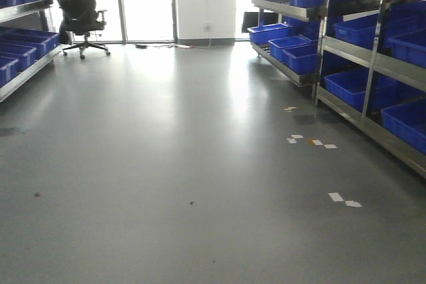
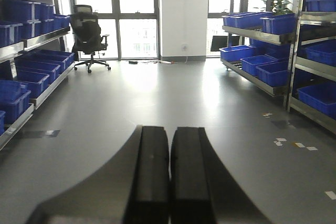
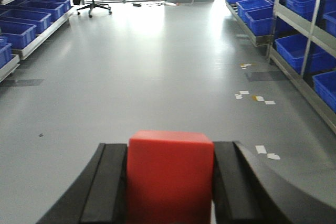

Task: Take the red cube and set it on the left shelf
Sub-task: 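Drive the base away from the table holding the cube in the right gripper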

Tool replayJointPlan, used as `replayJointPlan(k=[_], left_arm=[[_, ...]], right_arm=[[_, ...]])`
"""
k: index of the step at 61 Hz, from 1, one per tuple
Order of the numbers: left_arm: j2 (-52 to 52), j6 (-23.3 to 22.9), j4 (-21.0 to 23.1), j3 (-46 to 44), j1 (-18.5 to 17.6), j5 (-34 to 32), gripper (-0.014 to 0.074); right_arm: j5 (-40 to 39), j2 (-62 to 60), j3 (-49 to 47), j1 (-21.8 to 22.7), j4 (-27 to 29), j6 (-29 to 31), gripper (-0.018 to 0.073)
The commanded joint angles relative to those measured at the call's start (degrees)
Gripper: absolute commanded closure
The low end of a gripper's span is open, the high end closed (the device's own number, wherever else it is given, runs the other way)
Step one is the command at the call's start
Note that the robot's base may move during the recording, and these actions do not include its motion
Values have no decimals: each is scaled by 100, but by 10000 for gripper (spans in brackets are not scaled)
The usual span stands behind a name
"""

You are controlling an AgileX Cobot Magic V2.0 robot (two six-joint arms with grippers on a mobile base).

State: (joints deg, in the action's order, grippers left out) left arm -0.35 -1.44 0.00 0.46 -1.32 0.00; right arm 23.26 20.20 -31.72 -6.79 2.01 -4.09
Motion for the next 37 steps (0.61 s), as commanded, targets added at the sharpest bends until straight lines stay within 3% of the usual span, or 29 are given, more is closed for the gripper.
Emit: replayJointPlan(k=[1,37], left_arm=[[-82,1,0,141,10,-495,495],[-82,1,0,141,10,-495,495]], right_arm=[[-470,74,-170,13,-42,38,503],[-470,74,-170,13,-42,38,503]])
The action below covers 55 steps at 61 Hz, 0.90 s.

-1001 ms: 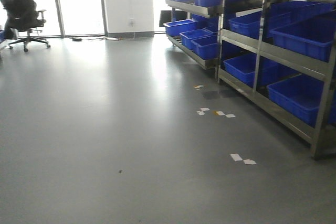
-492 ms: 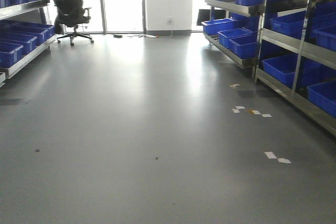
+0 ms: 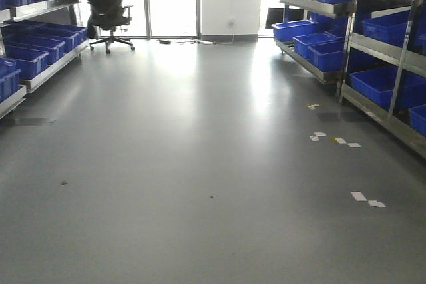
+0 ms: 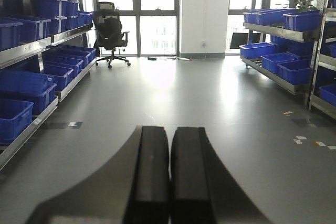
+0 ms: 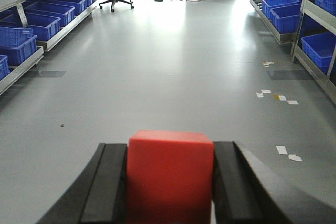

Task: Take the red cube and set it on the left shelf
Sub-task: 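Drive the base away from the table holding the cube in the right gripper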

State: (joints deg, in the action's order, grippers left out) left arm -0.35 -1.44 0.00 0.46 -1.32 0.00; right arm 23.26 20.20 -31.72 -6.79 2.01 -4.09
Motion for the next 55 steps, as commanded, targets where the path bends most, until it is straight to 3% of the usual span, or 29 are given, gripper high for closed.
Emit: replayJointPlan(k=[1,55], left_arm=[[-82,1,0,141,10,-495,495],[-82,1,0,141,10,-495,495]], right_arm=[[-470,74,-170,13,-42,38,503],[-470,74,-170,13,-42,38,503]])
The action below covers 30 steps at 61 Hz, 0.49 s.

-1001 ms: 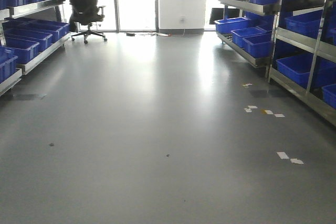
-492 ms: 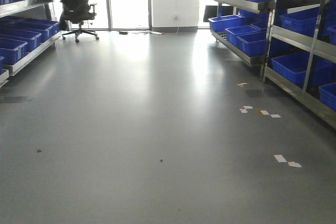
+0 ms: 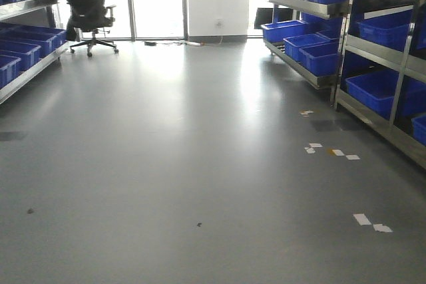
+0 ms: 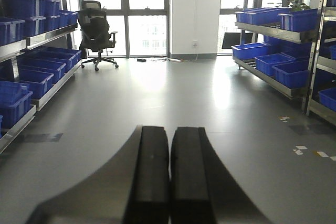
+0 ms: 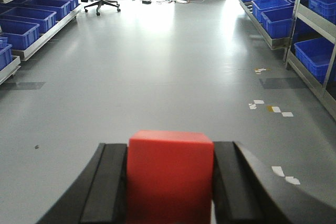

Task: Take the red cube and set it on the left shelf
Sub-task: 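Drive the base away from the table holding the cube in the right gripper, then turn and drive the base up to the shelf of blue bins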

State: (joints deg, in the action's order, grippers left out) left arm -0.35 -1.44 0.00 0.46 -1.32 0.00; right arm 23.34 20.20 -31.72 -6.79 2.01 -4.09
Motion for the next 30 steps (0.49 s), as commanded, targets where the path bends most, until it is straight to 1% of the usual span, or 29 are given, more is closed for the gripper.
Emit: replayJointPlan(k=[1,30], left_arm=[[-82,1,0,141,10,-495,495],[-82,1,0,141,10,-495,495]], right_arm=[[-479,74,-170,13,-42,38,503],[-479,74,-170,13,-42,38,503]])
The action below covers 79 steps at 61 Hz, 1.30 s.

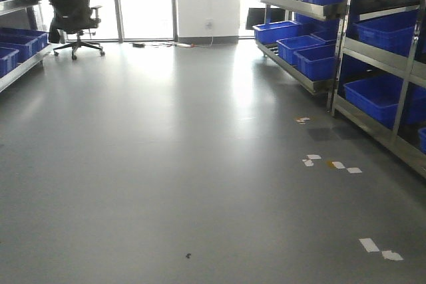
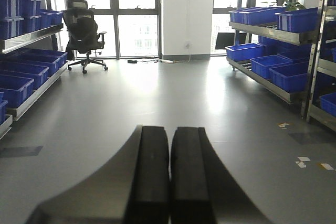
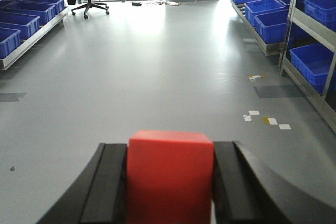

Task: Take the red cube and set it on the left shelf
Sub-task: 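Turn and drive the base up to the shelf of blue bins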

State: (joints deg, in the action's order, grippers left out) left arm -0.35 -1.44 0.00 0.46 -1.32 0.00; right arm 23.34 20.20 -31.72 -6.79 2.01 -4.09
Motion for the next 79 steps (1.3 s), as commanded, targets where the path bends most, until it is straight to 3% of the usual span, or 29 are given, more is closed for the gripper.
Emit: replayJointPlan(k=[1,79], left_arm=[[-82,1,0,141,10,-495,495],[-82,1,0,141,10,-495,495]], right_arm=[[-479,74,-170,13,-42,38,503],[-479,74,-170,13,-42,38,503]])
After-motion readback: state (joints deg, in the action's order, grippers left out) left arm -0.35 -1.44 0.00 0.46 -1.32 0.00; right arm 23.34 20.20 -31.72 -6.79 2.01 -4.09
